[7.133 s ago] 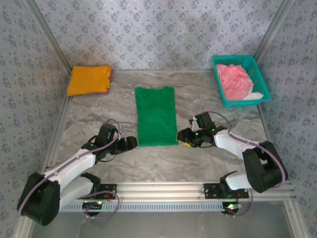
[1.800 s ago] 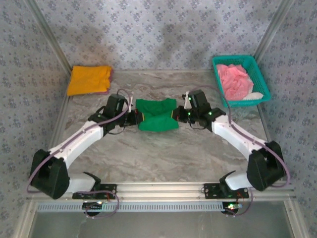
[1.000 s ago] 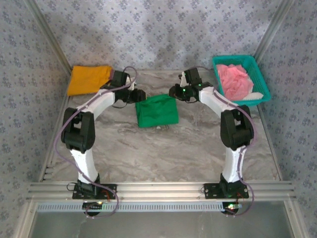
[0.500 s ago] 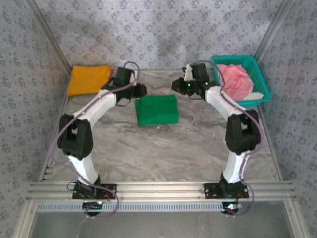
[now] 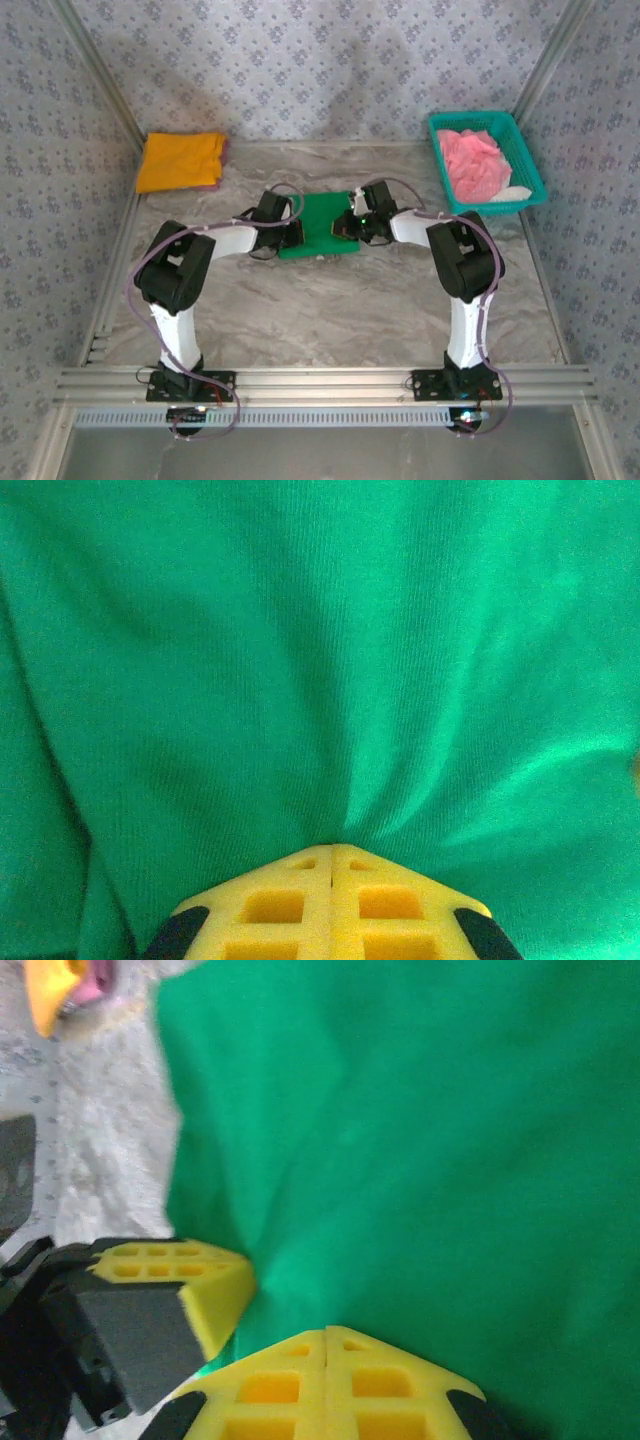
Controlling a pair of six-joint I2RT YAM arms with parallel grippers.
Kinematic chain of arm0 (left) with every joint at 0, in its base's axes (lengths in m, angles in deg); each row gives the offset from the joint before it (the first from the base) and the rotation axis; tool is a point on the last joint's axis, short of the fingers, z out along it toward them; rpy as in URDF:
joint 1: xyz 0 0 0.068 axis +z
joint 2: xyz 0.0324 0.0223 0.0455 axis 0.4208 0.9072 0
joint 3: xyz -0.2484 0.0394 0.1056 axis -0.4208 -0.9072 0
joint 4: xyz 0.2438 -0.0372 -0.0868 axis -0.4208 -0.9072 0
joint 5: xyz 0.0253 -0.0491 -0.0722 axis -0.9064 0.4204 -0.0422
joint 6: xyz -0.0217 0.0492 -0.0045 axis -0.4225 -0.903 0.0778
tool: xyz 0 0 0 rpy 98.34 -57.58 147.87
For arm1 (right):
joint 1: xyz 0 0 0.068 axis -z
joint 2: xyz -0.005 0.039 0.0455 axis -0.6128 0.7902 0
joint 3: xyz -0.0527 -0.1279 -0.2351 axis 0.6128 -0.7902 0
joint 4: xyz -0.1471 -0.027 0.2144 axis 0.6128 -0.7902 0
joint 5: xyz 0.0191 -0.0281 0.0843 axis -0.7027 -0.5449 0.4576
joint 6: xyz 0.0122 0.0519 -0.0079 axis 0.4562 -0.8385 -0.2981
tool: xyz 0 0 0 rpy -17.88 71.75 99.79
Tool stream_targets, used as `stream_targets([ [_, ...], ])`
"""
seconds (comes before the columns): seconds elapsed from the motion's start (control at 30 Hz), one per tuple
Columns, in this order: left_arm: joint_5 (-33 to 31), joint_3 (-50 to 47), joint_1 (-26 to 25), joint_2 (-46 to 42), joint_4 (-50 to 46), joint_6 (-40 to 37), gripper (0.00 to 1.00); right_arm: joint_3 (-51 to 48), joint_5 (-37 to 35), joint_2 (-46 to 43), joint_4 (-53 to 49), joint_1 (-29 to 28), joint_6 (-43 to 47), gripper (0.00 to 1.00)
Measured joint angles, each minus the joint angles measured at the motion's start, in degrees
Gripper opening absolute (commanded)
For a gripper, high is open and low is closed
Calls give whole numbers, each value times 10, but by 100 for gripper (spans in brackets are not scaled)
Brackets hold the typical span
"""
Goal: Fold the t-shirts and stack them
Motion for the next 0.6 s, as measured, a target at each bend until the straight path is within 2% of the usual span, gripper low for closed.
stream_targets([
  [0.13,-3,-37,-1,-9,58,16,0,-17,1,0,28,0,-10,0],
  [0.23,-3,-46,-1,-17,65,19,0,-17,-1,-5,25,-3,-11,0],
  [0.43,-16,-41,1,-62,-9,6,3,26,-15,-35,-33,-16,-11,0],
  [0.6,2,48,7,-62,-41,-23,0,98,-13,-30,-33,-23,-11,0],
])
